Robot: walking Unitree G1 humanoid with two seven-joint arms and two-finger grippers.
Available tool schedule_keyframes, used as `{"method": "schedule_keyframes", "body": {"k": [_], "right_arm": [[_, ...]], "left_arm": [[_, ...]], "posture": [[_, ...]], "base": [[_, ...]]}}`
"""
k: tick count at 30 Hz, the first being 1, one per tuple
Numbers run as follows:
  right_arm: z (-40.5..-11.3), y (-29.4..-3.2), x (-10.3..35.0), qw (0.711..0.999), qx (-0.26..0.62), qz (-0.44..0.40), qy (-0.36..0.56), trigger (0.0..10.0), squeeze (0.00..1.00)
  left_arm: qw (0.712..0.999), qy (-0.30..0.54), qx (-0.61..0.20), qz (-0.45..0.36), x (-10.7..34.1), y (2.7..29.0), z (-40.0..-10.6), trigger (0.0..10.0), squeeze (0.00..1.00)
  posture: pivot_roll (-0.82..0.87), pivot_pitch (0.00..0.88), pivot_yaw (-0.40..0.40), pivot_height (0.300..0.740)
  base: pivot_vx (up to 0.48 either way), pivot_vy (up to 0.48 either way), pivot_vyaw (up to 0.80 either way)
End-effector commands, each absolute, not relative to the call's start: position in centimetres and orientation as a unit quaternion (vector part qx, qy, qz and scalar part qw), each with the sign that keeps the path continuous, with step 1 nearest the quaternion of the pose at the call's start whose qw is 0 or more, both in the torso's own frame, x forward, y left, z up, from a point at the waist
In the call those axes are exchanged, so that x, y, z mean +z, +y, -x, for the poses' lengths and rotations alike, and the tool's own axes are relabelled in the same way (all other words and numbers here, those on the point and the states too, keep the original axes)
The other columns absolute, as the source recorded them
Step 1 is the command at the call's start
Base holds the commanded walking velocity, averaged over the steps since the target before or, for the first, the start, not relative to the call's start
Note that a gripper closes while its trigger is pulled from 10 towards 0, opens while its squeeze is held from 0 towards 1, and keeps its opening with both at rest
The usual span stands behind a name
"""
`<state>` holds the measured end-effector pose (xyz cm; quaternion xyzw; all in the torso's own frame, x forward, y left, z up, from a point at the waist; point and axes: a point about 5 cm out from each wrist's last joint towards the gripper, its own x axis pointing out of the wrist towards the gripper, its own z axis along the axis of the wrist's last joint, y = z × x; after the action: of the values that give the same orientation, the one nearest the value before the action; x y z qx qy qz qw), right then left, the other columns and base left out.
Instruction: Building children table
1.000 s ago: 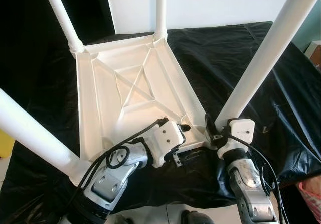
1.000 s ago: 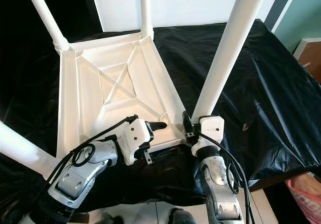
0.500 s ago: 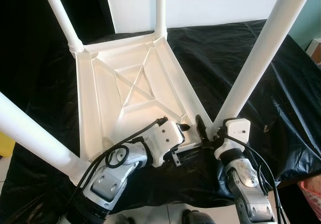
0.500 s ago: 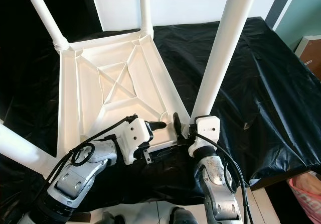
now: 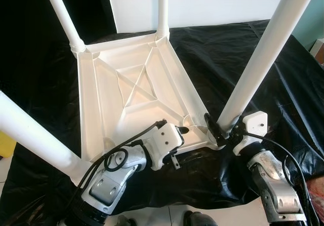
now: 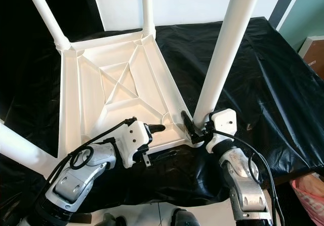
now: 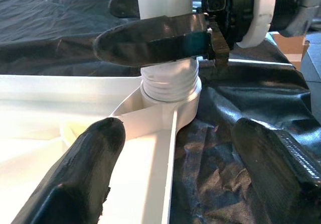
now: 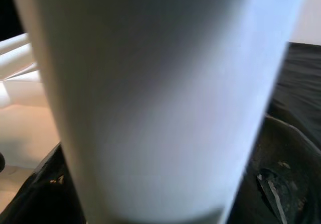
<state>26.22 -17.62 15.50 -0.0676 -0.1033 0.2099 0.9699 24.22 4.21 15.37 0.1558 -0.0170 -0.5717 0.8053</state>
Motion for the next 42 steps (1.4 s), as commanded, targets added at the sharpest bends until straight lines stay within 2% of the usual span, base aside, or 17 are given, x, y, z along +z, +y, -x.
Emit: {"method": "schedule_keyframes", "body": {"k": [1,5,6,7,18,19,29,31,34,42], "right_arm": [[-26.6,-17.5,15.1,0.966,0.23,0.076,-0.093,10.0,0.0],[-27.0,-17.5,15.1,0.963,0.238,0.082,-0.092,10.0,0.0],[-26.9,-17.2,14.5,0.961,0.252,0.086,-0.081,3.2,0.0],[-26.8,-16.9,14.0,0.959,0.262,0.086,-0.071,0.0,0.0],[-26.1,-17.4,12.5,0.959,0.269,0.082,-0.042,0.0,0.0],[-26.1,-17.5,12.5,0.96,0.264,0.08,-0.041,10.0,0.0],[-26.4,-17.9,12.3,0.976,0.203,0.07,-0.037,10.0,0.0],[-26.6,-17.9,12.0,0.984,0.159,0.081,-0.028,10.0,0.0],[-26.6,-17.8,11.8,0.987,0.138,0.078,-0.022,10.0,0.0],[-26.3,-16.1,11.4,0.999,0.019,0.038,-0.009,10.0,0.0]], "left_arm": [[0.804,-0.006,-0.573,-0.159,14.9,4.3,-24.1,10.0,0.0],[0.803,-0.005,-0.574,-0.161,14.8,4.3,-24.1,10.0,0.0],[0.805,-0.006,-0.571,-0.161,14.8,4.3,-24.2,10.0,0.0],[0.807,-0.006,-0.569,-0.161,14.8,4.3,-24.2,10.0,0.0],[0.811,-0.008,-0.564,-0.157,14.8,4.1,-24.0,10.0,0.0],[0.81,-0.008,-0.565,-0.157,14.8,4.1,-24.0,10.0,0.0],[0.811,-0.016,-0.563,-0.159,15.0,3.6,-24.6,10.0,0.0],[0.812,-0.018,-0.562,-0.157,15.0,3.4,-24.6,10.0,0.0],[0.812,-0.018,-0.561,-0.157,14.9,3.4,-24.5,10.0,0.0],[0.814,-0.018,-0.558,-0.158,14.8,3.5,-24.5,10.0,0.0]], "posture": [[-0.13,0.148,0.027,0.74],[-0.13,0.148,0.027,0.74],[-0.12,0.145,0.015,0.74],[-0.12,0.144,0.008,0.74],[-0.13,0.143,0.002,0.74],[-0.13,0.138,0.003,0.74],[-0.13,0.118,-0.003,0.74],[-0.13,0.112,-0.008,0.74],[-0.13,0.111,-0.009,0.74],[-0.13,0.108,-0.014,0.74]], "base": [[0.0,0.0,0.0],[0.0,0.0,0.0],[0.0,0.0,0.0],[0.0,0.0,0.0],[0.0,0.0,0.0],[0.0,0.0,0.0],[0.0,0.0,0.0],[0.0,0.0,0.0],[0.0,0.0,0.0],[0.0,0.0,0.0]]}}
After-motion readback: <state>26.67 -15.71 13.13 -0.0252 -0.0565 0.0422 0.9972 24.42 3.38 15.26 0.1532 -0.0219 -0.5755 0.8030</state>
